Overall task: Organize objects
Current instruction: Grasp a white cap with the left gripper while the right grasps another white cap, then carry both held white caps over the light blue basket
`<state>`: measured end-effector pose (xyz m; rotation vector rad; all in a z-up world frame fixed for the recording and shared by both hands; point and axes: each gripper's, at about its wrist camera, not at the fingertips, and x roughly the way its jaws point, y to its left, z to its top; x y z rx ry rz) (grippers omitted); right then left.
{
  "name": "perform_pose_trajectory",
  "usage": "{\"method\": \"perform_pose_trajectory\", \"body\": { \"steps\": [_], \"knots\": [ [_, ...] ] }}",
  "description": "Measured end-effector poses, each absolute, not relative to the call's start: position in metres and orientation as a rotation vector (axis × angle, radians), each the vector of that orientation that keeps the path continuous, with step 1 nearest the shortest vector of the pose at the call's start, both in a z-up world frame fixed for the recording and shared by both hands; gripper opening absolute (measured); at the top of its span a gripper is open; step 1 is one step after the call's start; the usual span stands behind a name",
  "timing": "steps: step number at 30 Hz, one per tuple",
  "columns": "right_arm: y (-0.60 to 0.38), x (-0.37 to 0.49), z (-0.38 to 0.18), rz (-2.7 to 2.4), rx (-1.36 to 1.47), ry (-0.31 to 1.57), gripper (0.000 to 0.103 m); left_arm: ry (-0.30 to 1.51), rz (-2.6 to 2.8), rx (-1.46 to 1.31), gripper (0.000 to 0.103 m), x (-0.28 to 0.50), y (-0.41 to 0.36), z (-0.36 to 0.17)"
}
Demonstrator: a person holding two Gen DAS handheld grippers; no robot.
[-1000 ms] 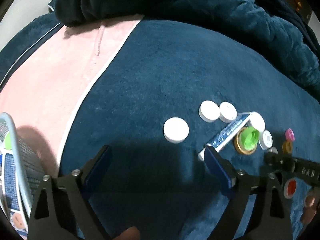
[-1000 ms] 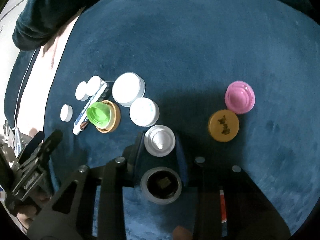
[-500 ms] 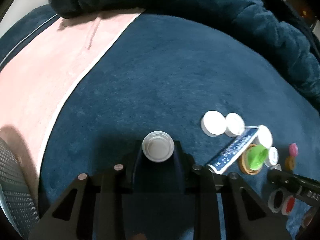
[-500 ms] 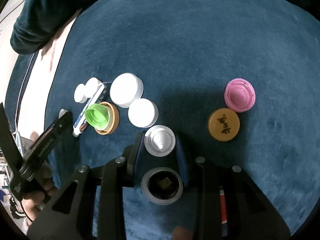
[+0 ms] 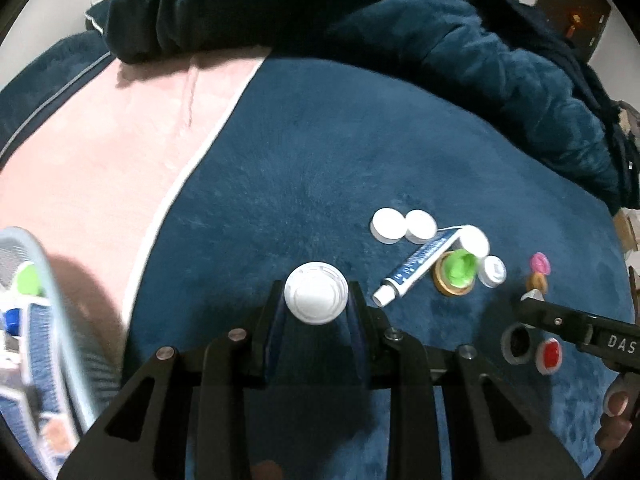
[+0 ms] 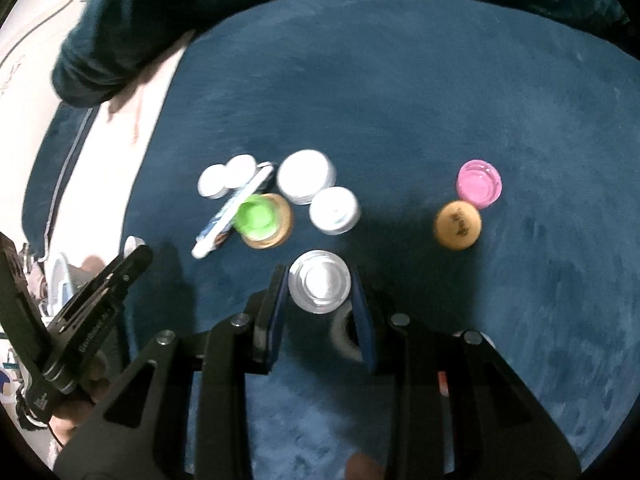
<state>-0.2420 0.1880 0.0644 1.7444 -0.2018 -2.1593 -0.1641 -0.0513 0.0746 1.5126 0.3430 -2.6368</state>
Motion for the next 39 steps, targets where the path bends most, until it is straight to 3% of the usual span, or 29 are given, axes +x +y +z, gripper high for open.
{"method": "perform_pose_trajectory", "body": {
  "steps": [6, 15, 25, 39],
  "knots": [
    [0.161, -0.221, 0.096, -2.16, 1.647, -0.232, 0.032, 0.323, -2.703, 1.416, 0.03, -0.129, -0.072, 0.13],
    [0.081, -0.192, 0.139, -2.092, 1.499, -0.166, 0.032, 0.31, -2.596, 1.3, 0.03, -0.07, -0.169, 0.185],
    [-0.011, -0.158, 0.151, -1.948, 1.424, -0.107, 0.032, 0.484, -2.412, 1.235, 0.03, -0.009, -0.264, 0.169],
    [-0.087, -0.127, 0.142, -1.81, 1.38, -0.03, 0.032, 0.634, -2.283, 1.185, 0.03, 0.004, -0.316, 0.145]
  ]
}}
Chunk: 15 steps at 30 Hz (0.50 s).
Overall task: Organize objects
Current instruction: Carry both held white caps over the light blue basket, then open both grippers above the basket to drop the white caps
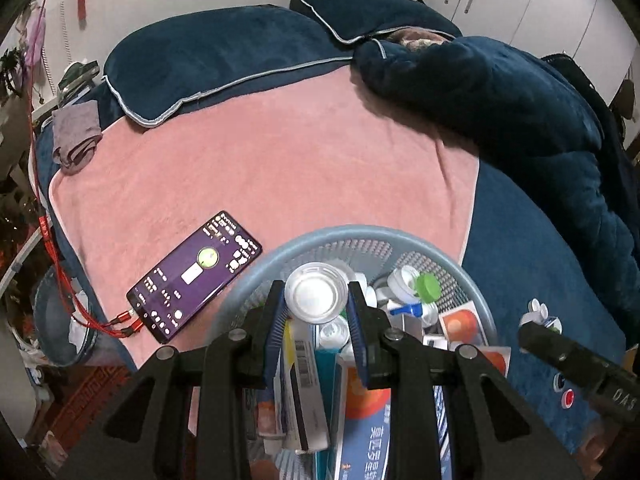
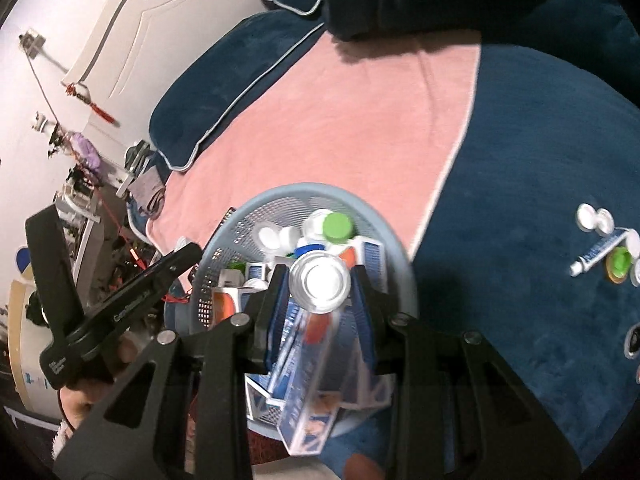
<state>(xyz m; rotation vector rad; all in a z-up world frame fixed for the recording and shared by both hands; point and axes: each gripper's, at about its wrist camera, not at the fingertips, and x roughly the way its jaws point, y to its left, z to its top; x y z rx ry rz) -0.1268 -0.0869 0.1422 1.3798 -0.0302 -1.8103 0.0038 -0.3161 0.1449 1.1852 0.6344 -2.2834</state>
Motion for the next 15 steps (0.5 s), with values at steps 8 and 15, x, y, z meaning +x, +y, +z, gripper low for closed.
{"method": "perform_pose_trajectory", "body": {
  "steps": [8, 15],
  "knots": [
    [-0.089, -0.122, 0.141, -1.831, 1.314, -0.05, 0.103, 0.61, -2.259, 1.182, 0.102, 0.002, -0.313, 0.148],
    [-0.072, -0.126, 0.14, -1.918, 1.332, 0.036, 0.103, 0.481, -2.205, 1.215, 0.102, 0.011, -0.308, 0.149]
  ]
}}
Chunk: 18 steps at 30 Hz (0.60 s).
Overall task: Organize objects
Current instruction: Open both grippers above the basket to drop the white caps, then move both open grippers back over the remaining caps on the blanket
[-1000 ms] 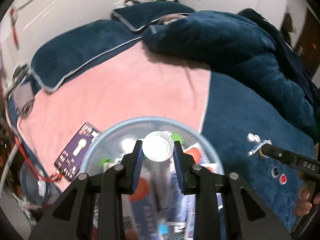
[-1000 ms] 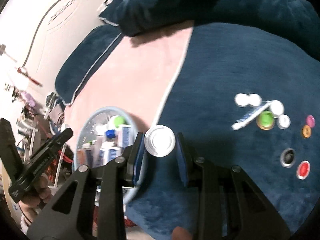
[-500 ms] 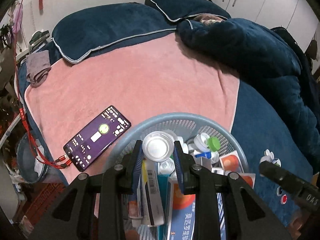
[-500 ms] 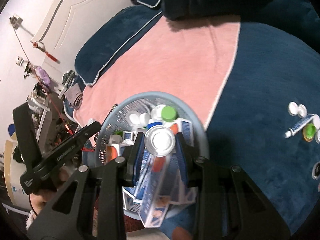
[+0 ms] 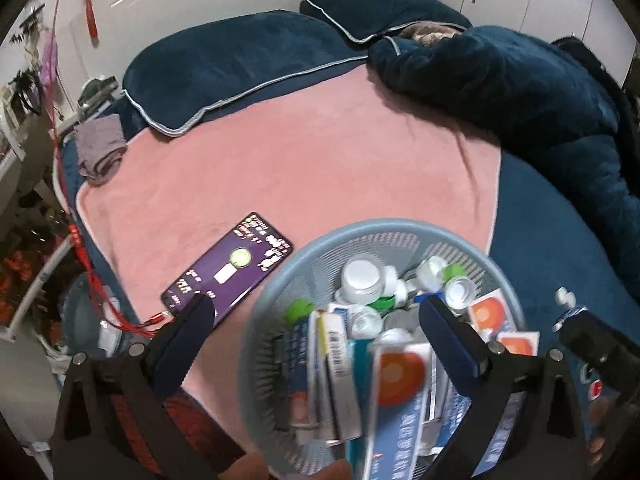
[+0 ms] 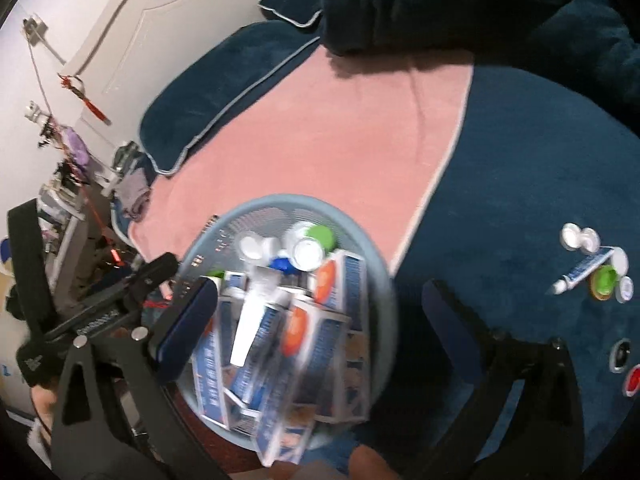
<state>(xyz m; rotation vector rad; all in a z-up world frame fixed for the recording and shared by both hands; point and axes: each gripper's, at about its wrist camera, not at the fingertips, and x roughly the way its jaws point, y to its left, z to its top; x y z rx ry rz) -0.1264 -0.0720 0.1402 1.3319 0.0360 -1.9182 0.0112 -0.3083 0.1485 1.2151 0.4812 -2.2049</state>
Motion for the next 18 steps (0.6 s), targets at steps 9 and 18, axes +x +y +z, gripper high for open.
{"method": "perform_pose_trajectory", "body": {
  "steps": [9, 18],
  "knots": [
    [-0.049, -0.134, 0.134, -1.953, 1.374, 0.032, 0.103, 0.451, -2.204, 1.215, 0.102, 0.018, -0.301, 0.154],
    [-0.033, -0.139, 0.133, -1.975, 1.387, 0.016, 0.103, 0.43, -2.219, 1.225, 0.102, 0.011, -0.289, 0.156]
  ]
}}
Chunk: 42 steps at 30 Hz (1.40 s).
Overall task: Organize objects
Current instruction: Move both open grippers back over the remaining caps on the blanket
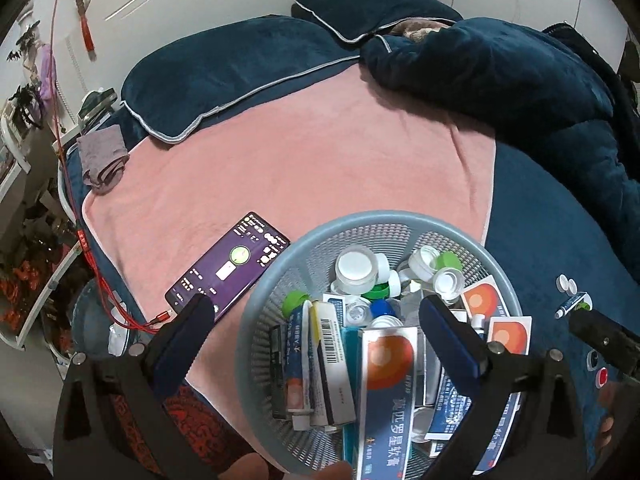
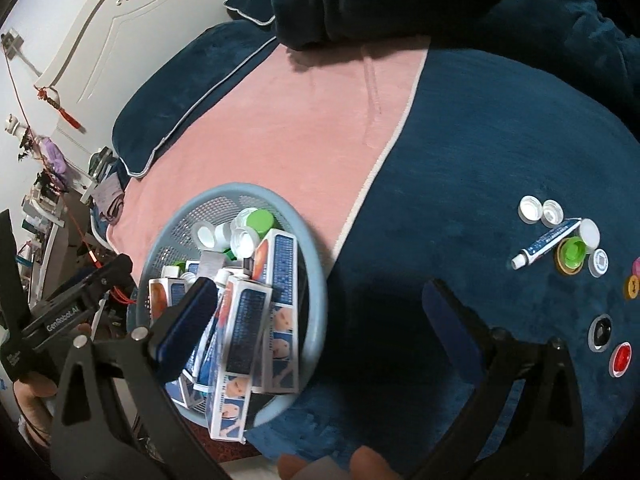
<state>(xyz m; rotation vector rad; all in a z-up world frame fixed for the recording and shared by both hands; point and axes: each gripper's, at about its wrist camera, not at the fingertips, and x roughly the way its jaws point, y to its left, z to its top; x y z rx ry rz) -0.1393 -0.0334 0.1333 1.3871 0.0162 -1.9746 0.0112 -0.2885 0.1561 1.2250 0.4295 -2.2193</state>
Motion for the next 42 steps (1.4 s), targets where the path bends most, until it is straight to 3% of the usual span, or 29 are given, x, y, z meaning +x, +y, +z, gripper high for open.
{"method": "perform_pose_trajectory", "body": {
  "steps": [42],
  "knots": [
    [0.059, -0.17, 0.13, -2.076, 1.428, -0.058, 0.103, 0.184, -2.344, 1.306, 0.103, -0.049, -0.195, 0.162]
  ]
}}
